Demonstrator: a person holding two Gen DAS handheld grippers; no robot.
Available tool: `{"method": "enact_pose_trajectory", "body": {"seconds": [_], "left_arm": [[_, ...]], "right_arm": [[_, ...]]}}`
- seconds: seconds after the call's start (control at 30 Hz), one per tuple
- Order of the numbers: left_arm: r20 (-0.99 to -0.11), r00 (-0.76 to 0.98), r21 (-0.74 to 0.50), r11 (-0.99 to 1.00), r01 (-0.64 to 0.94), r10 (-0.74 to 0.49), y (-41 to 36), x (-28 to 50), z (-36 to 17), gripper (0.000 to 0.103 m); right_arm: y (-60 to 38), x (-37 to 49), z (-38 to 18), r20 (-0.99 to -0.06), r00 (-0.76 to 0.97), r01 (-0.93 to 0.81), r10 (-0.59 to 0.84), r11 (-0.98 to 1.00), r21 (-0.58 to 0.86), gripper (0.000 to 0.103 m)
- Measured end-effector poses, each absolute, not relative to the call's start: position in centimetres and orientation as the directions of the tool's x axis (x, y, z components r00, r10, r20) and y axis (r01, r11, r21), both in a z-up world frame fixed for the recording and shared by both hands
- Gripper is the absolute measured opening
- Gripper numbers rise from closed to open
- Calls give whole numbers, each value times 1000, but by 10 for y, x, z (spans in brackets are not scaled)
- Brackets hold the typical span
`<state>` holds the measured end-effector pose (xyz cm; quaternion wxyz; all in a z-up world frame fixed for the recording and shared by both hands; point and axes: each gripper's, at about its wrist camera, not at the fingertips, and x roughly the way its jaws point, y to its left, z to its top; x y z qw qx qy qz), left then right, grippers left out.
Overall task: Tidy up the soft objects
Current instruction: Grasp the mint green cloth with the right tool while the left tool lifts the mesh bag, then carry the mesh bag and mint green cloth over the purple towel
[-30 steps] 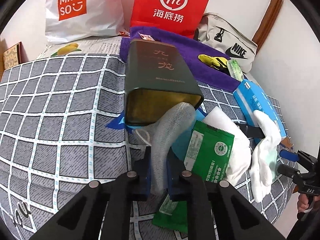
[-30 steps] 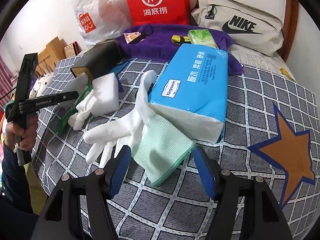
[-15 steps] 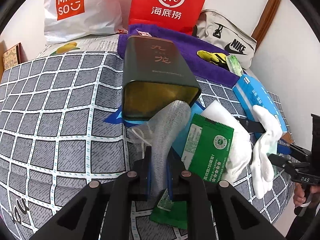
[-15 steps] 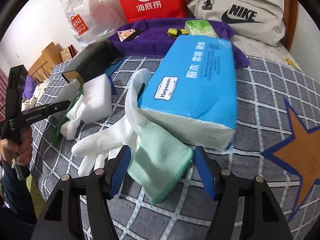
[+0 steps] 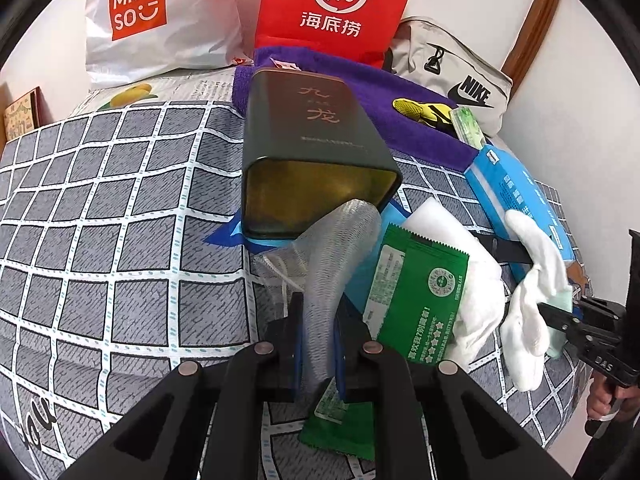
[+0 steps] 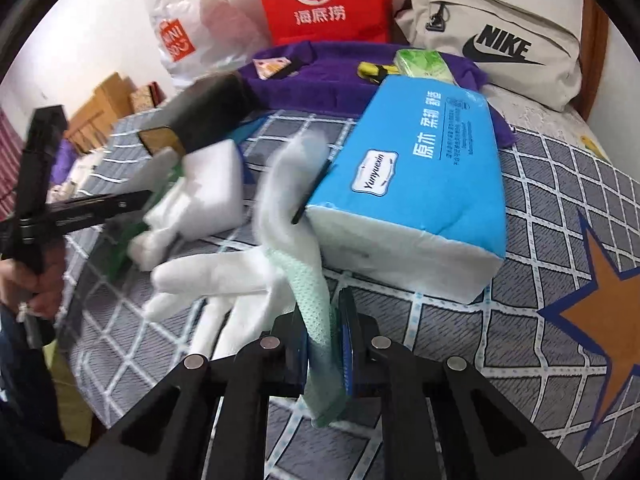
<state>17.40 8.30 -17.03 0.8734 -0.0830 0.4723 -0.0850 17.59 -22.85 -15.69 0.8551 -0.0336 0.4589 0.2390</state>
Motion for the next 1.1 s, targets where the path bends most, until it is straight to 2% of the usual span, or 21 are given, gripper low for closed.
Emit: {"method": "enact_pose_trajectory", "body": {"seconds": [0.13, 0.37, 1.1], "left_arm": [[-804, 547, -235, 970, 65, -232, 85, 170, -168, 12], [-784, 576, -241, 969, 59, -230, 92, 160, -150, 12], [-729, 648, -234, 970, 66, -220, 96, 158, -73, 12]], "right_arm": [[-236, 163, -139, -754, 483, -475, 445, 856, 202, 12], [-240, 154, -103, -691, 550, -498, 469, 848, 179, 12], [-242, 167, -38, -603, 629, -498, 491, 850, 172, 12]]}}
